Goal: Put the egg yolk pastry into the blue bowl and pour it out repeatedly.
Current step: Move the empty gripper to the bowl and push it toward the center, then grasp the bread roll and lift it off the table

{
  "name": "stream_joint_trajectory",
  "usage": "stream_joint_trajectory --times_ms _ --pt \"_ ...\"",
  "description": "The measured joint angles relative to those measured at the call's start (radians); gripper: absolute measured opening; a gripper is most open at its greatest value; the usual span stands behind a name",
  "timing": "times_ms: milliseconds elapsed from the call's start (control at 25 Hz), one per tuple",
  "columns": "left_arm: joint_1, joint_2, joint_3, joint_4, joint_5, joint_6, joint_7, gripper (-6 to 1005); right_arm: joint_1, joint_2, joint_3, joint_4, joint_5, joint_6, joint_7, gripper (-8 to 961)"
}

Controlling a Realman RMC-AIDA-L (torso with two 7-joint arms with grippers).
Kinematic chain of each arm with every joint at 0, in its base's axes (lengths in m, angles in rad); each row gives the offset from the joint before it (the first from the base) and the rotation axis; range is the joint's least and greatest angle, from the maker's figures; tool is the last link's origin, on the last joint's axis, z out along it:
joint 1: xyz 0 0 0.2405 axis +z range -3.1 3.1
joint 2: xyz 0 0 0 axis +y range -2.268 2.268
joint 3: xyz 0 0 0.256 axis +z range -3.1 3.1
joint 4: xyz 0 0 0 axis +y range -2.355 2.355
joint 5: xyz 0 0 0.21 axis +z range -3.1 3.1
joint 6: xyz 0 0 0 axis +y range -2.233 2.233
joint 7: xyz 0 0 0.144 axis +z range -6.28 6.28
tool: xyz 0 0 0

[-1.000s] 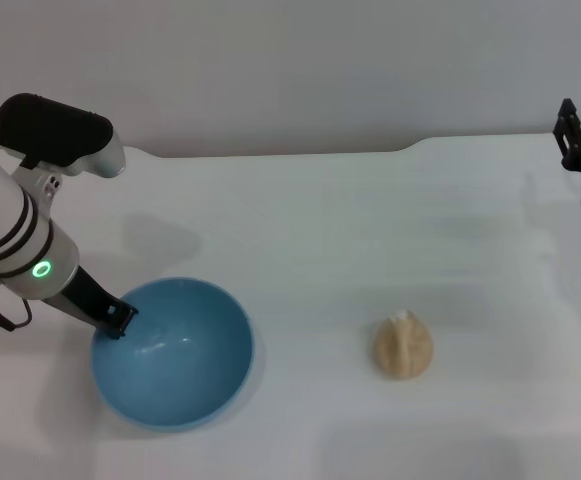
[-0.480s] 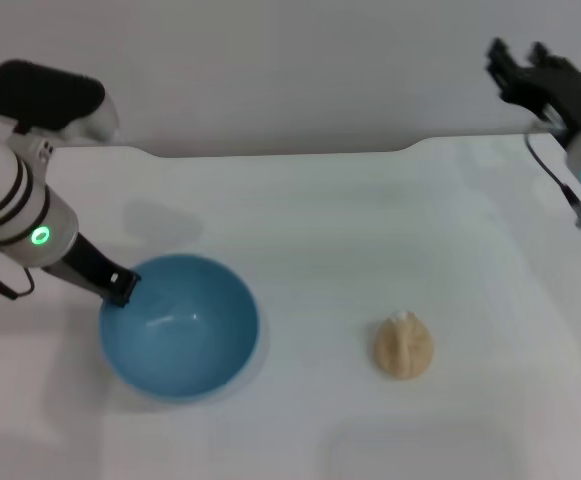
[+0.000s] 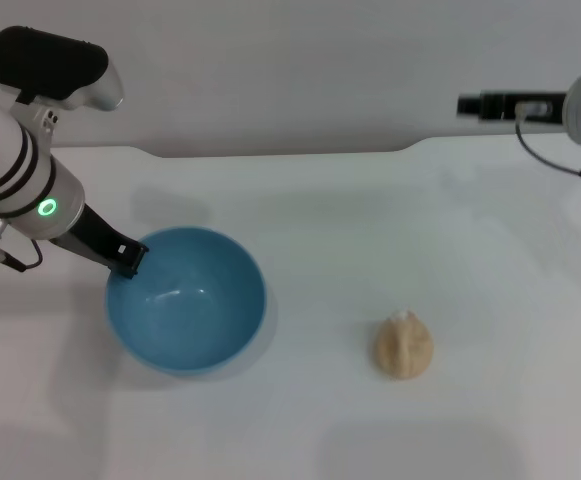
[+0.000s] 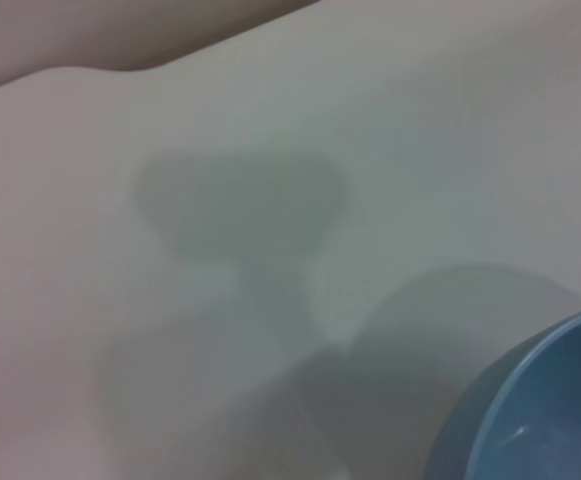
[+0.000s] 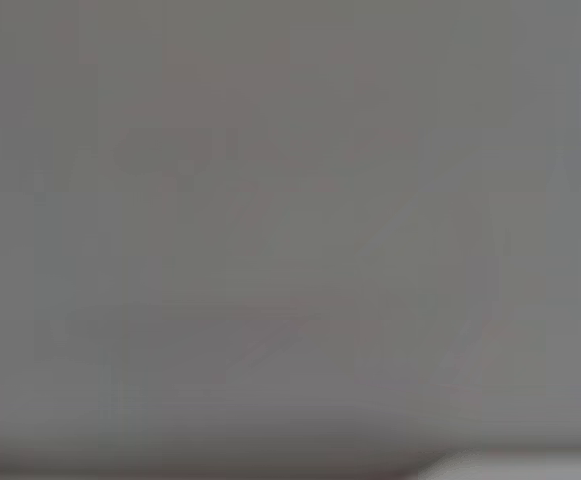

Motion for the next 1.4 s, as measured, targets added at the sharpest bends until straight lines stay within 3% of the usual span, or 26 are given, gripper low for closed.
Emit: stream_joint_trajectory --times_ms 200,400,720,1400 --pt "-0.005 0.0 0.0 0.001 0.0 0.003 0.014 27 0.066 0.019 0.165 -0.005 0.095 0.348 -0.224 492" --pt "-0.007 0.0 0.0 0.009 0.001 0.004 0.024 27 0.096 0.021 0.184 -0.005 0.105 0.495 -0.258 486" --pt "-0.019 -0.002 0.002 0.023 0.001 0.004 0.026 27 0.147 0.06 0.166 0.081 0.101 0.602 -0.316 478" --pt "-0.034 -0.004 0.009 0.024 0.001 0.006 0.026 26 0.216 0.075 0.155 0.313 0.102 0.599 -0.337 459"
